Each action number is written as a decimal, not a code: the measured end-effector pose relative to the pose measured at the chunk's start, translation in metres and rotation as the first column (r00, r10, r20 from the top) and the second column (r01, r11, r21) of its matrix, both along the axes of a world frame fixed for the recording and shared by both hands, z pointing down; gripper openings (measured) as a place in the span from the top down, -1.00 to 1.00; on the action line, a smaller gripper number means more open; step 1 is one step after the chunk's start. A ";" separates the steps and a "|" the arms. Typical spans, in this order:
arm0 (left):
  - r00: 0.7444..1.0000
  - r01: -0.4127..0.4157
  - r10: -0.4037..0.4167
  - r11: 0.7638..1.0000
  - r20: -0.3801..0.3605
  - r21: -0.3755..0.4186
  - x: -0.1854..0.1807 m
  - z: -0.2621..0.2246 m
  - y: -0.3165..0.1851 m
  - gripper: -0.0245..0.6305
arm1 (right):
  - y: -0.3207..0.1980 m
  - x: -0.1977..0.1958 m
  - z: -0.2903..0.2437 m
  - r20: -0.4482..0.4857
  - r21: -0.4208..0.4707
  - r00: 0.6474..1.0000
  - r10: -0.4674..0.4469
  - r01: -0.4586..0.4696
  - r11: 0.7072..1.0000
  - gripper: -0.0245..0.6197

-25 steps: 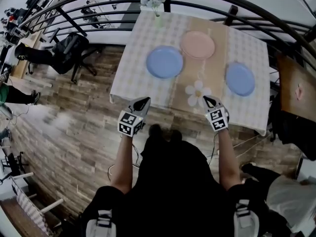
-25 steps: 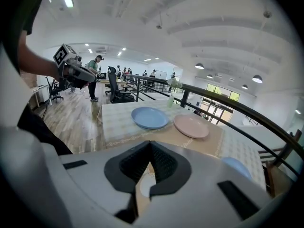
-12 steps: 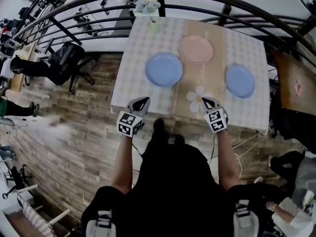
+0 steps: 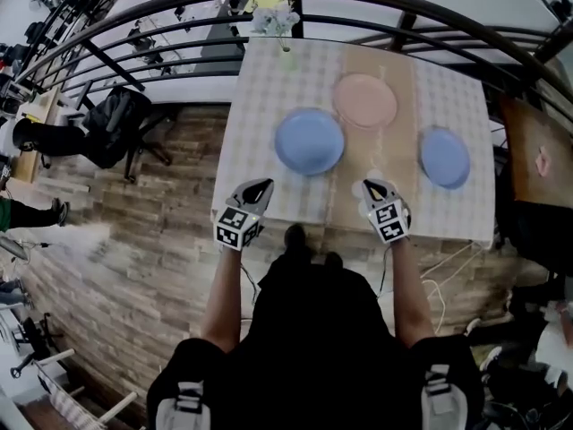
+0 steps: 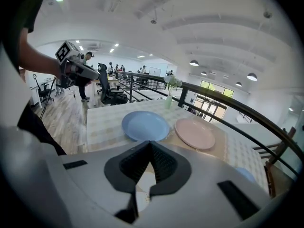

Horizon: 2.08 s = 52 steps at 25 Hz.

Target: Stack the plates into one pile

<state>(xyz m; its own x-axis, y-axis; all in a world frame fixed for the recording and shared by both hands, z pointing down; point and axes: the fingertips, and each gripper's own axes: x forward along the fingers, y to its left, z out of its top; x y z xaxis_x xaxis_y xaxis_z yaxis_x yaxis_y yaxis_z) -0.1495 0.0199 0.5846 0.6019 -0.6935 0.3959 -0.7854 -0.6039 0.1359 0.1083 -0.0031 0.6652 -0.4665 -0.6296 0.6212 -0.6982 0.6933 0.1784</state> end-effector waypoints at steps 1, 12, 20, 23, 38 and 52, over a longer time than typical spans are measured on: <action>1.000 -0.003 0.003 1.000 0.000 0.001 -0.005 0.000 -0.005 0.92 | -0.004 -0.005 0.001 0.000 0.001 1.000 0.001 -0.001 1.000 0.93; 0.999 -0.040 0.040 0.999 0.000 0.014 -0.044 0.003 -0.056 0.92 | -0.042 -0.049 0.006 -0.011 0.007 1.000 0.025 -0.025 1.000 0.93; 0.998 -0.064 0.064 0.998 -0.011 0.002 -0.066 0.014 -0.068 0.92 | -0.049 -0.075 0.013 -0.029 -0.003 0.999 0.028 -0.028 1.000 0.93; 0.997 -0.076 0.076 0.997 -0.015 -0.009 -0.072 0.021 -0.069 0.92 | -0.048 -0.083 0.017 -0.052 -0.003 0.998 0.019 -0.020 1.000 0.93; 0.999 -0.046 0.045 0.999 -0.027 -0.023 -0.066 0.021 -0.079 0.92 | -0.051 -0.097 0.045 -0.108 -0.065 0.988 -0.107 0.100 0.993 0.93; 0.997 0.078 -0.078 0.996 -0.009 -0.041 -0.082 0.022 -0.085 0.92 | -0.063 -0.125 0.072 -0.101 -0.151 0.957 -0.273 0.257 0.955 0.93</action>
